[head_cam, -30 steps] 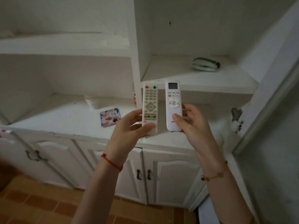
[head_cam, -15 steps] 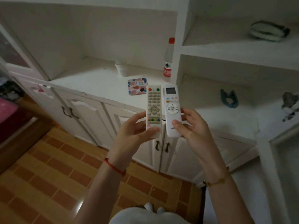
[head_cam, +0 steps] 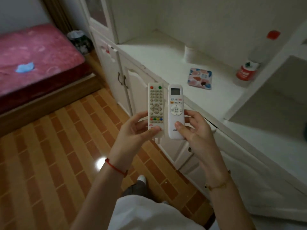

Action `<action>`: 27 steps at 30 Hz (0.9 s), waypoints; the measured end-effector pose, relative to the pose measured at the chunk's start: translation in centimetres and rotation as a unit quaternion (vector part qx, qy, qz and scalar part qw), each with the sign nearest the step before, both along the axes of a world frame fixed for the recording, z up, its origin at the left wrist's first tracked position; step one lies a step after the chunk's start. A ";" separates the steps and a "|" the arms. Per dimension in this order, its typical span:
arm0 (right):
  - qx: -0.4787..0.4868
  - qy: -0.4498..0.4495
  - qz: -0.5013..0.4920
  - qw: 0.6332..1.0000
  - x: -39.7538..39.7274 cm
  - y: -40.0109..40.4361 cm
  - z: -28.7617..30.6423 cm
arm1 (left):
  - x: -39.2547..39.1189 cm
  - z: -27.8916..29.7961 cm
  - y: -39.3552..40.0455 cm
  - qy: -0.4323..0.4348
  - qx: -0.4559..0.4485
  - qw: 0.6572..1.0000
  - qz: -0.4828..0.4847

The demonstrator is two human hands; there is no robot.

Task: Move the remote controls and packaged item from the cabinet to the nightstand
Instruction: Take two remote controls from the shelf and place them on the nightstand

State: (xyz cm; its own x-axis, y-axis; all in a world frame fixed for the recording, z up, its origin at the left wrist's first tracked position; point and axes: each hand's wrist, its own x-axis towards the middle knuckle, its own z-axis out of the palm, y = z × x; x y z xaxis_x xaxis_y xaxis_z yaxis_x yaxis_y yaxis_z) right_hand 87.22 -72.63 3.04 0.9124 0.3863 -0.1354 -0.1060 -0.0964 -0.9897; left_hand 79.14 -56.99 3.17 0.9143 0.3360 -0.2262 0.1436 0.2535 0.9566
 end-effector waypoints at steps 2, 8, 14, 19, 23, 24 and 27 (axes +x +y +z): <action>0.000 0.008 0.037 0.999 0.2 2.1 -0.3 | -0.9 -0.3 1.4 0.007 -0.003 0.999 0.039; -0.012 0.007 0.135 0.991 0.8 9.4 -1.4 | -3.5 -1.5 6.3 0.028 0.002 0.989 0.146; -0.022 0.003 0.225 0.974 1.2 19.7 -1.9 | -5.4 -2.2 14.1 0.032 -0.006 0.971 0.238; -0.013 0.000 0.289 0.957 1.1 29.8 -1.5 | -7.2 -1.7 21.6 0.029 0.005 0.952 0.305; -0.002 0.001 0.338 0.941 0.0 37.0 -1.2 | -9.3 -1.3 27.2 0.033 0.008 0.934 0.356; -0.003 0.000 0.352 0.936 -0.4 38.6 -1.1 | -9.8 -1.2 28.3 0.034 0.009 0.929 0.369; -0.012 0.004 0.391 0.920 -1.6 42.9 -1.2 | -11.4 -1.4 31.3 0.043 0.006 0.911 0.411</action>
State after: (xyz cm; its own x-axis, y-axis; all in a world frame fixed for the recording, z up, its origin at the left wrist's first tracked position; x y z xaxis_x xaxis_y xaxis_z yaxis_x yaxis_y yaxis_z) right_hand 85.58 -29.75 1.88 0.3557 0.9212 -0.1577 -0.0012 -0.1682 -0.9857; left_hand 67.77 -25.72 1.78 0.3320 0.9017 -0.2768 -0.0144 0.2982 0.9544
